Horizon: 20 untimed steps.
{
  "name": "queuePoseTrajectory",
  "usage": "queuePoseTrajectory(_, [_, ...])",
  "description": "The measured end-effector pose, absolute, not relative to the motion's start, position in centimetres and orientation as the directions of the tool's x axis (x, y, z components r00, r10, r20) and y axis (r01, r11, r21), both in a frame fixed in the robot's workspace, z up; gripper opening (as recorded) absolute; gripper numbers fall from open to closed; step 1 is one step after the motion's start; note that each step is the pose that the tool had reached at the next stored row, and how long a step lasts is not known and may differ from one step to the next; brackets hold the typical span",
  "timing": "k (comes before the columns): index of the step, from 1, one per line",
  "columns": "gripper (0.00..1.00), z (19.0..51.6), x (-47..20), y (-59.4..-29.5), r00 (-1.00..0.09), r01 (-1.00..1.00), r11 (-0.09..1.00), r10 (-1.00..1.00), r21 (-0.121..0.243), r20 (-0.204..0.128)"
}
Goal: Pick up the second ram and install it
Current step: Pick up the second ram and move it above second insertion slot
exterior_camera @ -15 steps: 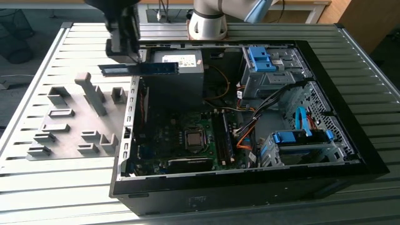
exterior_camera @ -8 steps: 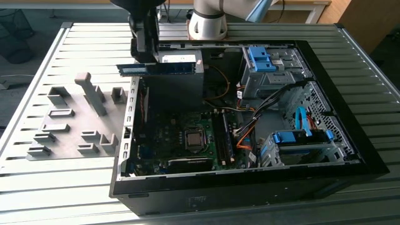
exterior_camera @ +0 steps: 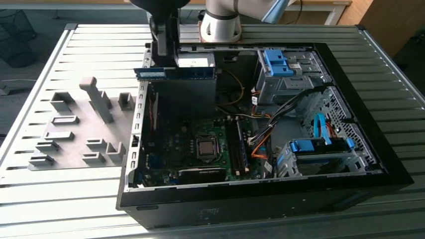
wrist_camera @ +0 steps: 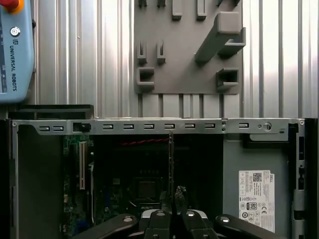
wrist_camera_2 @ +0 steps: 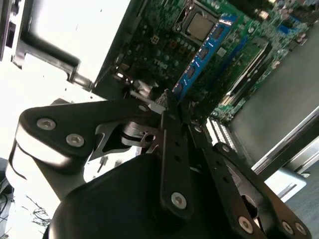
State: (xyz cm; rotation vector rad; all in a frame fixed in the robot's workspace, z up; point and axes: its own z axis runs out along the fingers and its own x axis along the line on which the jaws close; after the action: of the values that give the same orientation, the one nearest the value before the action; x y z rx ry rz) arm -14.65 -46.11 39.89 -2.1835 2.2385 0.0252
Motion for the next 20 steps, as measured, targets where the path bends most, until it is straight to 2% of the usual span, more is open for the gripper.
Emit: queuePoseTrajectory(20, [0.14, 39.7, -7.9, -46.1, -0.032, -0.999, 0.032, -0.999, 0.001, -0.021])
